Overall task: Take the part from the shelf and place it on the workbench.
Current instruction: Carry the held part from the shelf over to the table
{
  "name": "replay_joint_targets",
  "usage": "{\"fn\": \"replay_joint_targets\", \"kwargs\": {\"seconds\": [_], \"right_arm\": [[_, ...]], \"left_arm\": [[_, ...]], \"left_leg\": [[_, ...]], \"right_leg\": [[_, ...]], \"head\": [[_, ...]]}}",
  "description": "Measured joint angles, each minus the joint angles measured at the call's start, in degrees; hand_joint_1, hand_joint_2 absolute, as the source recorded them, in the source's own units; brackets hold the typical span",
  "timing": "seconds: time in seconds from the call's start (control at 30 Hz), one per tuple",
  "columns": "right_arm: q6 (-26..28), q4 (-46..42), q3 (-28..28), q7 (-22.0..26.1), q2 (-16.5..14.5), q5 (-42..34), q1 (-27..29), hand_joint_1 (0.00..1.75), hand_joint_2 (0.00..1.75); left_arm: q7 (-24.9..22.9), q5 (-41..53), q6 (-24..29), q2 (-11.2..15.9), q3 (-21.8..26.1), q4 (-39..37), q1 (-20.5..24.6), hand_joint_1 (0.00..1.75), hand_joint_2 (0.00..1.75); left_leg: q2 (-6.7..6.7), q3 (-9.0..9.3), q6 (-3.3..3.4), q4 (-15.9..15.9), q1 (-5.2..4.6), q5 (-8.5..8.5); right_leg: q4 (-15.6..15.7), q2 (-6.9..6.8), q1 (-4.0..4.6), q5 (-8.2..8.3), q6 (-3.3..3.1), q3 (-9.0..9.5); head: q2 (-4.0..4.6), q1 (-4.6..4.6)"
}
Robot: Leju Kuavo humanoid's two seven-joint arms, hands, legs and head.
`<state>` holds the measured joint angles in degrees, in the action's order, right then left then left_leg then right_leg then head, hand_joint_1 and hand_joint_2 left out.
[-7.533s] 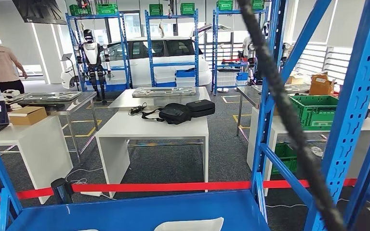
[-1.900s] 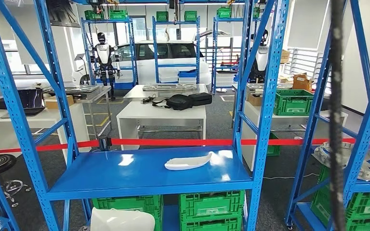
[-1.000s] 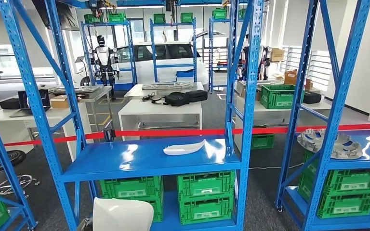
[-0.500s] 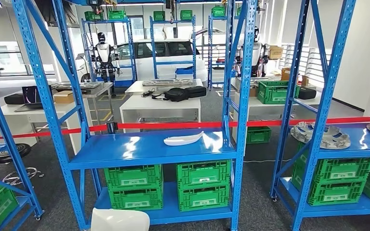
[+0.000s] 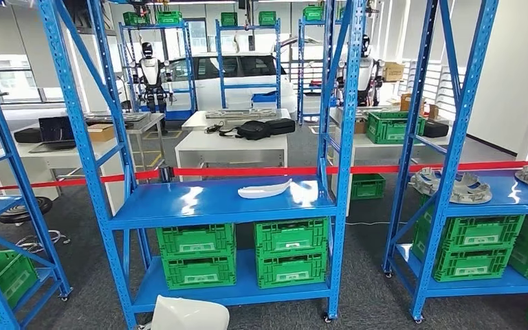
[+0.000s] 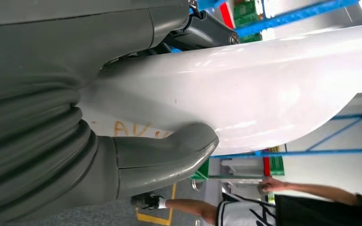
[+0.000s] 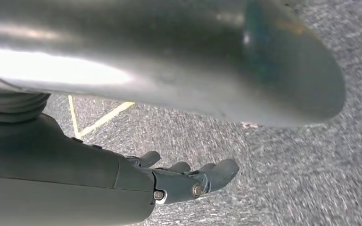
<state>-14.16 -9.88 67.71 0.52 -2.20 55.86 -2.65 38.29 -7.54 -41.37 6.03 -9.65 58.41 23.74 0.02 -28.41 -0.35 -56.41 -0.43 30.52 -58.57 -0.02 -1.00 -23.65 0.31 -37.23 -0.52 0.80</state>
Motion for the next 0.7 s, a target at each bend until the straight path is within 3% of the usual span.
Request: {"fn": "replay_joint_targets", "kwargs": {"seconds": [0.03,0.1,0.17,0.23,0.27,0.3,0.37,0.4,0.43,0.5,0.57,0.6,0.7], "right_arm": [[-0.1,0.0,0.0,0.4,0.0,0.3,0.1,0.00,0.00],[-0.3,0.0,0.0,1.3,0.0,1.0,0.3,0.00,0.00],[-0.6,0.0,-0.1,2.4,0.3,2.2,0.4,0.00,0.00],[-0.8,0.0,-0.6,3.7,0.9,3.6,0.7,0.00,0.00],[-0.9,0.0,-1.0,4.4,1.2,4.1,0.8,0.00,0.00],[-0.9,0.0,-1.3,5.1,1.6,4.6,0.9,0.00,0.00],[-1.2,0.0,-1.9,6.0,2.3,5.2,1.0,0.00,0.00],[-1.3,0.0,-2.2,6.3,2.6,5.4,1.0,0.00,0.00],[-1.4,0.0,-2.5,6.4,2.9,5.6,1.1,0.00,0.00],[-1.4,0.0,-2.9,6.3,3.4,5.9,1.0,0.00,0.00],[-1.4,0.0,-3.2,5.3,3.7,6.0,0.7,0.00,0.00],[-1.3,0.0,-3.2,4.7,3.8,5.9,0.6,0.00,0.00],[-0.2,0.0,-3.3,2.5,3.9,4.9,0.6,0.00,0.00]], "left_arm": [[-0.1,0.2,0.6,-0.2,0.0,-0.2,-0.2,1.75,1.75],[-0.3,0.3,2.2,-0.6,-0.1,-0.3,-1.0,1.75,1.75],[-0.4,0.3,3.9,-0.6,0.2,0.5,-3.3,1.75,1.75],[-0.5,0.3,4.8,-0.4,0.9,2.7,-7.1,1.75,1.75],[-0.4,0.2,5.1,-0.3,1.4,4.0,-9.0,1.75,1.75],[-0.3,0.2,5.3,-0.1,1.9,5.2,-10.8,1.75,1.75],[0.3,0.0,5.7,0.4,3.0,6.9,-13.3,1.75,1.75],[0.6,-0.2,6.0,0.7,3.6,7.4,-14.3,1.75,1.75],[0.9,-0.3,6.2,1.0,4.2,7.8,-15.1,1.75,1.75],[1.4,-0.7,6.6,1.6,5.4,8.5,-16.4,1.75,1.75],[1.4,-0.9,6.8,1.8,6.4,9.5,-17.5,1.75,1.75],[1.3,-0.9,6.8,1.9,6.8,10.1,-17.8,1.75,1.75],[0.4,-0.8,5.6,1.8,7.8,11.6,-18.1,1.75,1.75]], "left_leg": [[0.05,-0.10,0.53,0.2,0.06,-0.48],[0.21,-0.49,1.37,0.4,0.23,-1.40],[0.16,-1.36,1.64,0.2,0.08,-1.99],[-0.10,-2.26,1.52,-0.2,-0.03,-2.35],[-0.39,-2.71,1.41,-0.6,-0.03,-2.46],[-0.72,-3.15,1.28,-1.0,0.01,-2.50],[-1.50,-4.04,0.90,-1.9,0.07,-2.53],[-1.90,-4.40,0.59,-2.2,0.09,-2.59],[-2.35,-4.69,0.24,-2.4,0.10,-2.72],[-3.38,-5.05,-0.49,-2.3,0.15,-3.12],[-3.01,-5.88,-1.18,-3.5,0.19,-2.38],[-2.32,-6.88,-1.55,-5.5,0.26,-1.06],[-0.72,-11.25,-2.57,-15.8,0.71,4.10]], "right_leg": [[-0.5,0.03,-0.04,-0.47,0.29,-0.28],[-4.7,0.09,-0.06,-3.72,0.62,-2.00],[-12.3,0.11,-0.03,-8.17,0.87,-4.69],[-15.9,0.11,-0.02,-9.71,1.01,-5.07],[-14.3,0.18,-0.02,-8.93,0.97,-3.49],[-10.7,0.57,-0.04,-7.56,0.85,-0.94],[-3.3,2.52,-0.03,-6.13,0.43,3.70],[-1.4,3.16,0.05,-6.02,0.17,4.82],[-0.8,3.40,0.17,-6.28,-0.10,5.09],[-0.8,2.17,0.28,-5.92,-0.77,5.04],[-0.4,0.89,0.11,-5.51,-1.57,5.05],[-0.2,0.20,0.00,-5.31,-1.89,5.01],[-0.3,-1.97,0.00,-5.09,-2.19,4.59]], "head": [[0.00,0.04],[0.00,0.15],[0.00,0.22],[0.00,0.26],[0.00,0.27],[-0.01,0.28],[-0.01,0.30],[-0.01,0.28],[0.00,0.28],[0.00,0.25],[0.00,0.17],[0.00,0.11],[0.00,-0.02]]}}
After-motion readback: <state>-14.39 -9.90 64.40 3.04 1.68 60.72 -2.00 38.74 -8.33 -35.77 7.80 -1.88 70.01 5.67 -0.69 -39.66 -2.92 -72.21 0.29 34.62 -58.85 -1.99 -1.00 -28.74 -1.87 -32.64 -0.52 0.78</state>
